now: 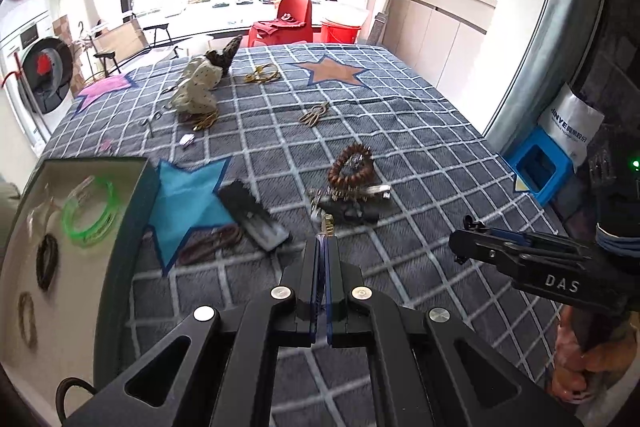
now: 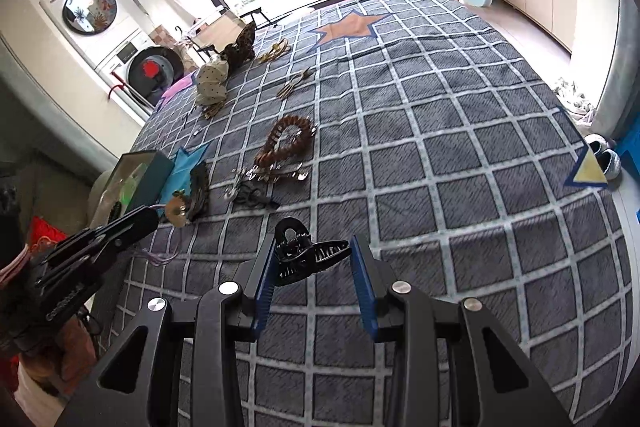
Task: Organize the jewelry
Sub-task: 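Carry the hair tie and claw clip into the white tray and open both tools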
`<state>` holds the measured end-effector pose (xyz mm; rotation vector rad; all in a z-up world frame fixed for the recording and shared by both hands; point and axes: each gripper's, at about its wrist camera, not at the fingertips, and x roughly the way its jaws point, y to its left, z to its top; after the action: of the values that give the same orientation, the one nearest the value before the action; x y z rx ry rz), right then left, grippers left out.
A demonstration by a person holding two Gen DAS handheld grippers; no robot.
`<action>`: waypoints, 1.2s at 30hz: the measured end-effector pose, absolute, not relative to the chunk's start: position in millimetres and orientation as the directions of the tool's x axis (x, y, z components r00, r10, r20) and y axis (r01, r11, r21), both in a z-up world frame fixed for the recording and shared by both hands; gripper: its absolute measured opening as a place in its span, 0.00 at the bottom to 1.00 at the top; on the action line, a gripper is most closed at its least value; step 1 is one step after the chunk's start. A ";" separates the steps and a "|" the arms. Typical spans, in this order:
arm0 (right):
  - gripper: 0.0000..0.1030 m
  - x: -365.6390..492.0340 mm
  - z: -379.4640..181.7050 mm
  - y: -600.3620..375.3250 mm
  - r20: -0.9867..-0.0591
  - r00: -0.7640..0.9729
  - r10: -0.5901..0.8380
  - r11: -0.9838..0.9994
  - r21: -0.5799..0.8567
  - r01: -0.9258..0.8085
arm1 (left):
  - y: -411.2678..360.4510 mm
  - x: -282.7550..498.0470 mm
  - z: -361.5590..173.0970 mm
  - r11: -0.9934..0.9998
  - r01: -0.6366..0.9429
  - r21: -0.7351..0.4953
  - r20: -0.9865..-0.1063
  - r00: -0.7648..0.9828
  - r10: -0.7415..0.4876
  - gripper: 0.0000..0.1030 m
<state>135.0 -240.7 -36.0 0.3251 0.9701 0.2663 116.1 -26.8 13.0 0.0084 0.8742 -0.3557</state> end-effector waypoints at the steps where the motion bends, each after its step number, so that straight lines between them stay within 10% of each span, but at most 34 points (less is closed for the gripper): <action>1: 0.38 132.6 -36.6 -238.6 -0.761 0.537 0.364 0.920 0.384 -0.078 | -23.5 111.8 12.8 0.942 0.303 -0.145 -0.751 0.586 -0.304 0.04; 36: 0.38 98.3 -8.2 -137.7 -0.767 0.502 0.399 0.917 0.327 -0.229 | 115.7 20.3 39.3 0.956 0.104 -0.275 -0.659 0.703 -0.267 0.04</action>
<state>98.3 -137.7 -8.2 0.1923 0.9740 0.3824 20.3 115.7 39.3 -0.2245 0.7653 -0.2083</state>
